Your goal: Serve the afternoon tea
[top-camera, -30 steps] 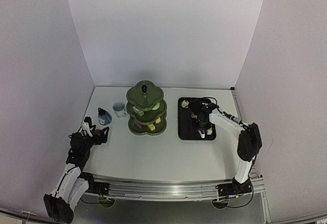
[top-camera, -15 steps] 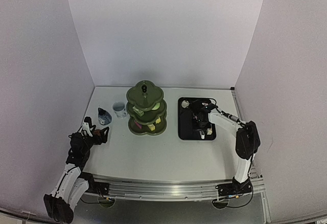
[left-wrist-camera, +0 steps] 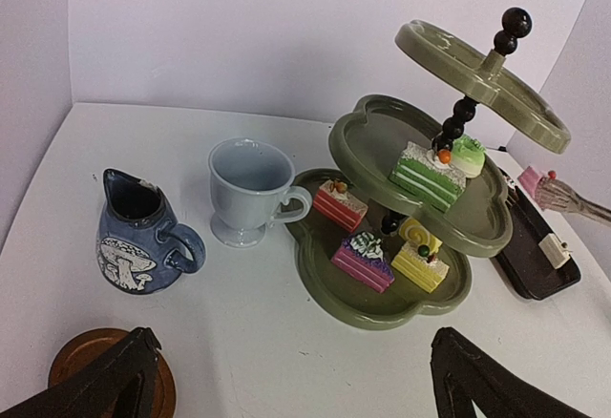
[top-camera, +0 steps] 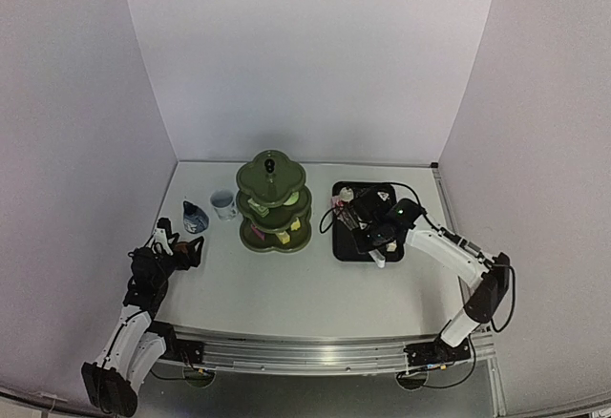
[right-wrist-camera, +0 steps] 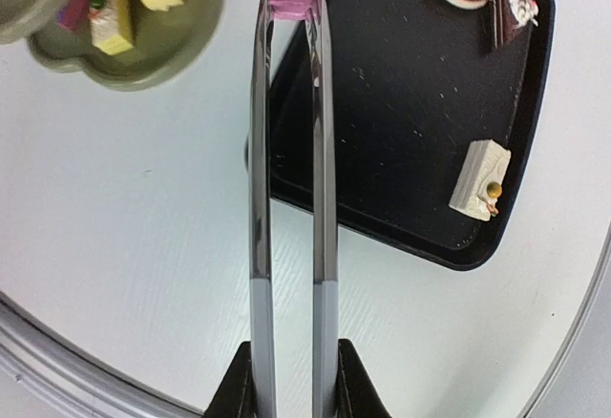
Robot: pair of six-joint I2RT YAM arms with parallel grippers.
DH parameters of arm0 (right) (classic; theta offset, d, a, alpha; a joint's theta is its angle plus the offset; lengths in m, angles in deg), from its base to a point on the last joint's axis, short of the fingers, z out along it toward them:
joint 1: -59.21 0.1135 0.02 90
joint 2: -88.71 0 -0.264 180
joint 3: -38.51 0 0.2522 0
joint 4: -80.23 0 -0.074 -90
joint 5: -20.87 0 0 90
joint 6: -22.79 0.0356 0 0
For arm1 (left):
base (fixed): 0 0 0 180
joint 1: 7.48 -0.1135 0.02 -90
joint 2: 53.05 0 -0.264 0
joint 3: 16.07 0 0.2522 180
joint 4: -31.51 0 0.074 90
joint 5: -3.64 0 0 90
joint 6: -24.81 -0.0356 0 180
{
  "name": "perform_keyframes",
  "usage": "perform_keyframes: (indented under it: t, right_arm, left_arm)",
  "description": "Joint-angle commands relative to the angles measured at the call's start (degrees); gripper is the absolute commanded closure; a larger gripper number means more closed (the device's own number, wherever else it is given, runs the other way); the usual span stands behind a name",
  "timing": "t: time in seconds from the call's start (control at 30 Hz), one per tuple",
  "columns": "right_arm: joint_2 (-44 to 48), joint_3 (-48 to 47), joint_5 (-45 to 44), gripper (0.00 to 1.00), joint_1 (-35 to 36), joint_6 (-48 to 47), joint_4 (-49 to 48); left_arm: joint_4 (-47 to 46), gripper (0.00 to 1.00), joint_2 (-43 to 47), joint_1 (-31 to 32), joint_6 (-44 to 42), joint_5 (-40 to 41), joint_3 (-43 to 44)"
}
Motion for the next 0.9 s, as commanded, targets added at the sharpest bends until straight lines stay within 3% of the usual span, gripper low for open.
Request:
perform_keyframes:
  t: [0.0, 0.27, 0.87]
  right_arm:
    - [-0.7, -7.2, 1.8, 1.0, 1.7, -2.0, 2.7]
    - [-9.0, -19.3, 4.9, 1.0, 4.0, -4.5, 8.2]
    - [-19.4, -31.0, 7.9, 1.0, 5.0, -5.5, 11.2]
  left_arm:
    - [-2.2, 0.0, 0.3, 0.3, 0.1, -0.5, -0.3]
    - [-1.7, 0.0, 1.4, 0.3, -0.1, -0.1, -0.4]
    - [-2.0, 0.0, 1.2, 0.2, 0.0, 0.1, -0.5]
